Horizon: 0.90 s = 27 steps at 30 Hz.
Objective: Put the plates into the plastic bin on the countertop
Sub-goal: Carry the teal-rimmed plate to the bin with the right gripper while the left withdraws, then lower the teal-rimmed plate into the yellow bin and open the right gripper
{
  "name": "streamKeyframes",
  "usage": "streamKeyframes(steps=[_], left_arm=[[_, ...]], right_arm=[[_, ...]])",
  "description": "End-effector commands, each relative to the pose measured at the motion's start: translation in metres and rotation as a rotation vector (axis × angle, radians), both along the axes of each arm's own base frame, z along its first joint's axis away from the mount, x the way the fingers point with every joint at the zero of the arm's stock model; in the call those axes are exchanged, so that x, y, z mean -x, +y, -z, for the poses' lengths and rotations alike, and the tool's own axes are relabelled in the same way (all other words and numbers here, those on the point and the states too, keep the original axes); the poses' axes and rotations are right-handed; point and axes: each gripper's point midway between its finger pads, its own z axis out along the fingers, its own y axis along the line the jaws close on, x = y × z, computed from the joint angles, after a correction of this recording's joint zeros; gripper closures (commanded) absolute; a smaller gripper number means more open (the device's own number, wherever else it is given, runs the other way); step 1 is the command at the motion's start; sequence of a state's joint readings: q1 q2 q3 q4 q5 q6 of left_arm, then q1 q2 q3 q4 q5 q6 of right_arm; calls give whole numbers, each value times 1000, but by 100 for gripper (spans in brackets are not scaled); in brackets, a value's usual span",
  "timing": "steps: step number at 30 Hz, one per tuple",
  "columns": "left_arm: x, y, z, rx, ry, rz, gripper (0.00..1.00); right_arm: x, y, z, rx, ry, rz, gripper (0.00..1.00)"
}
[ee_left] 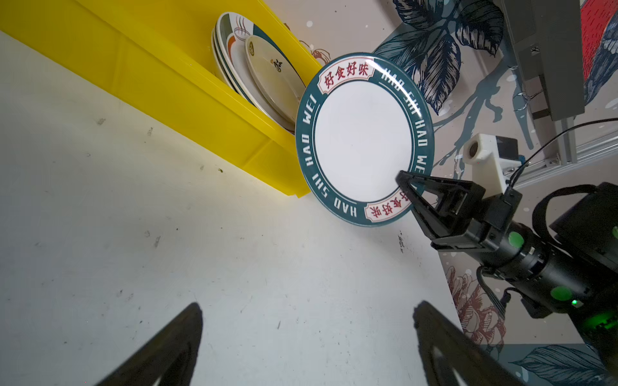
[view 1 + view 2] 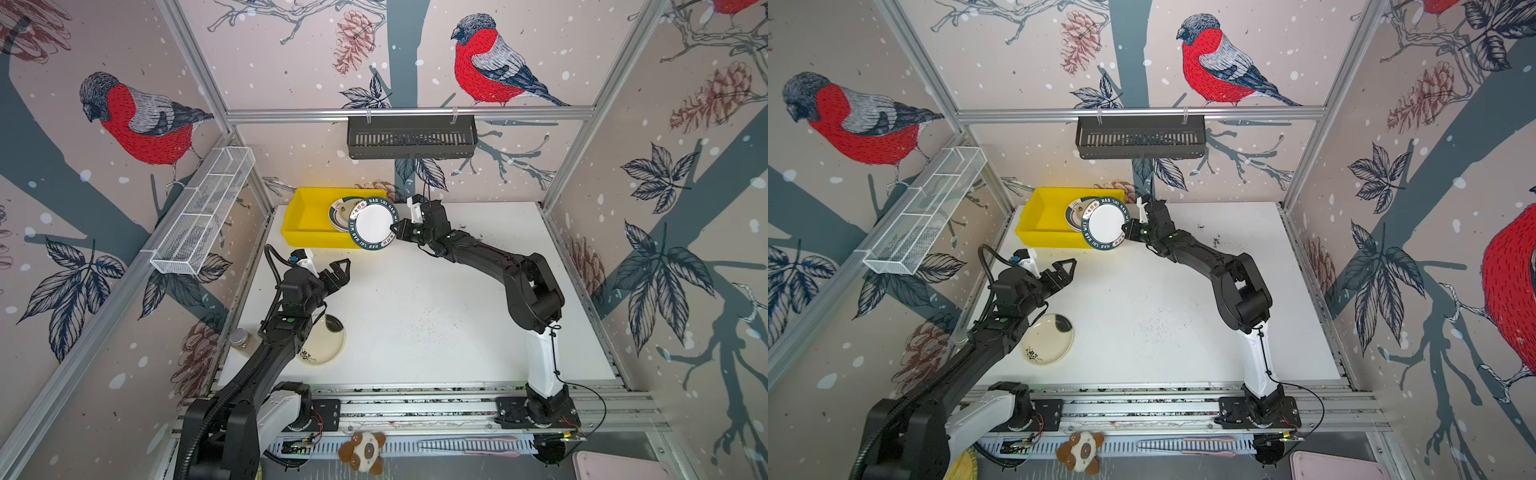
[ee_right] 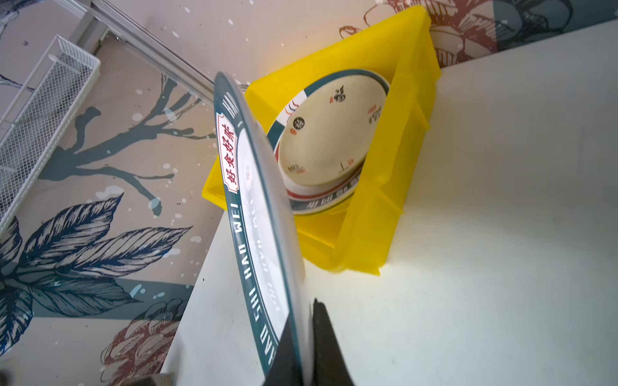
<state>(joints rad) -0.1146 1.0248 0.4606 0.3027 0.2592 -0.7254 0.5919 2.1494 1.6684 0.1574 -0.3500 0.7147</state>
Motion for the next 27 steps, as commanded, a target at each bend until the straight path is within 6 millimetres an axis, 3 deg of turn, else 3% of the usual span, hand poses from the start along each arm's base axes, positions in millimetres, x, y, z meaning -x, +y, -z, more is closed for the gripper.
streamKeyframes(steps=[1, 6, 22, 25, 27], left_arm=[[3, 3, 3, -33, 4, -5, 2], [5, 4, -1, -41, -7, -8, 2], [8, 6, -11, -50, -6, -13, 2], [8, 6, -11, -46, -3, -15, 2], [9, 6, -10, -46, 0, -15, 2]], right_arm=[[-8, 15, -7, -53, 3, -36, 99], [-24, 32, 2, -138, 63, -76, 99], [-62, 48, 17, -235, 119, -69, 98], [-68, 47, 17, -243, 111, -62, 89], [-71, 47, 13, -249, 98, -70, 88]])
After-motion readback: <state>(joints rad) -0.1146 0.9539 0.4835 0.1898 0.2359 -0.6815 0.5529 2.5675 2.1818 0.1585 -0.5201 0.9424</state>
